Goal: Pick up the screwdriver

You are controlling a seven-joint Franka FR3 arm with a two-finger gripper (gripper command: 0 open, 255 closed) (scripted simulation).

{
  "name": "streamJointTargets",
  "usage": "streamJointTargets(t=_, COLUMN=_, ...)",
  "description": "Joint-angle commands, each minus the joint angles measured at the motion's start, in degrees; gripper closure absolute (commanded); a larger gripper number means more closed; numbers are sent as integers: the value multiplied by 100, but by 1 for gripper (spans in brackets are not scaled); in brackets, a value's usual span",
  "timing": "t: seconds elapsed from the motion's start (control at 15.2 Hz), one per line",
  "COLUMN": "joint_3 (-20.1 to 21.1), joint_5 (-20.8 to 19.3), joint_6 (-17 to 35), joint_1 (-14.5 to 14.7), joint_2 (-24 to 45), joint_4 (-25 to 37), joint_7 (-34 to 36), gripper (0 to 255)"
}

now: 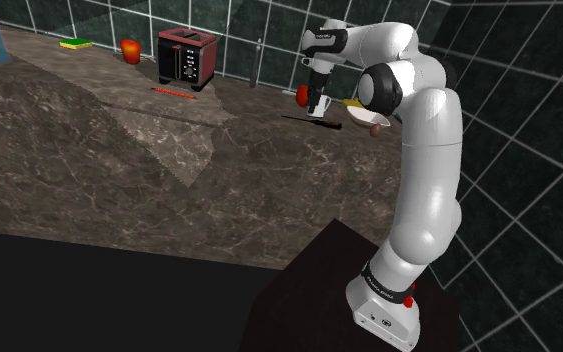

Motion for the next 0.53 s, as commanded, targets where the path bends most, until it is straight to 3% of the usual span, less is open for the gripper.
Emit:
streamJointTargets(t=0.0, joint_3=4, joint_5=-6, joint_6=71, joint_1=-47, joint_2=186, joint_4=-230, joint_7=-37, gripper=0)
streamJointTargets(t=0.33, joint_3=69, joint_5=-4, joint_6=330, joint_1=-55, joint_2=210, joint_4=-460, joint_7=-47, gripper=0)
streamJointTargets(t=0.4, joint_3=70, joint_5=4, joint_6=304, joint_1=-76, joint_2=232, joint_4=-413, joint_7=-55, gripper=255)
streamJointTargets(t=0.46, joint_3=71, joint_5=4, joint_6=303, joint_1=-74, joint_2=234, joint_4=-410, joint_7=-51, gripper=255)
